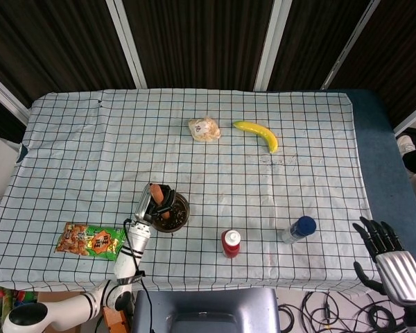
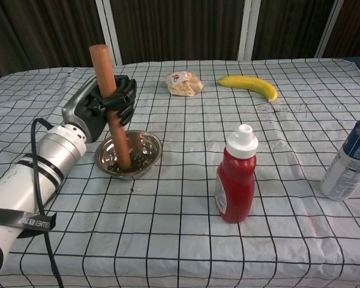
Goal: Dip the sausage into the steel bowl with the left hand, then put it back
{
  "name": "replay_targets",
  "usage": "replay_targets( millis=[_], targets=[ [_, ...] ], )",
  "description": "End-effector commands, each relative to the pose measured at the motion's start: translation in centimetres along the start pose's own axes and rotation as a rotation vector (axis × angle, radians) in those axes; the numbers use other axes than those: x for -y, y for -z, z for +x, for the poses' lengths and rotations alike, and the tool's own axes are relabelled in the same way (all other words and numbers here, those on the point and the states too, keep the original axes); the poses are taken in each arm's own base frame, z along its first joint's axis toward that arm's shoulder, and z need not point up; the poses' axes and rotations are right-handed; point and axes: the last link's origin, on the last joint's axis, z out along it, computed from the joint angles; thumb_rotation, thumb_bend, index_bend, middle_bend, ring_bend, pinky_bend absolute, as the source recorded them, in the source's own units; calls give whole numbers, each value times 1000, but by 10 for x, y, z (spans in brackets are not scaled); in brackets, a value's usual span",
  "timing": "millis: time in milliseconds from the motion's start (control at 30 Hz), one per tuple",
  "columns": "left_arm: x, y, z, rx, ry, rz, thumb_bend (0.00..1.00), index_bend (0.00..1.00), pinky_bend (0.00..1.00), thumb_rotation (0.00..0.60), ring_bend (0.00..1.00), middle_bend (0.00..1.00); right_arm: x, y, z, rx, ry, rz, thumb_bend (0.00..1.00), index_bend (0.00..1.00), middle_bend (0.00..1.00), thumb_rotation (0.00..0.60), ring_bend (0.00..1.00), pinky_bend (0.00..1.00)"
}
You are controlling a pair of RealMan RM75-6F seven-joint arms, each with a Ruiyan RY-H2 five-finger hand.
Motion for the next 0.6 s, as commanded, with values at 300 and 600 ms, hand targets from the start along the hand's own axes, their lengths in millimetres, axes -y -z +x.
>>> replay_targets(
  millis=[300, 600],
  targets=[
    [15, 2, 3, 2, 33, 7, 999, 1000, 1000, 600, 951, 1000, -1, 1, 1, -6, -1, -6, 381, 0, 0, 600, 0, 0],
    [-10, -11, 0, 2, 41, -82, 996, 1000, 1000, 600, 951, 1000, -1, 1, 1, -3, -1, -6, 381, 0, 0, 600, 0, 0]
  ],
)
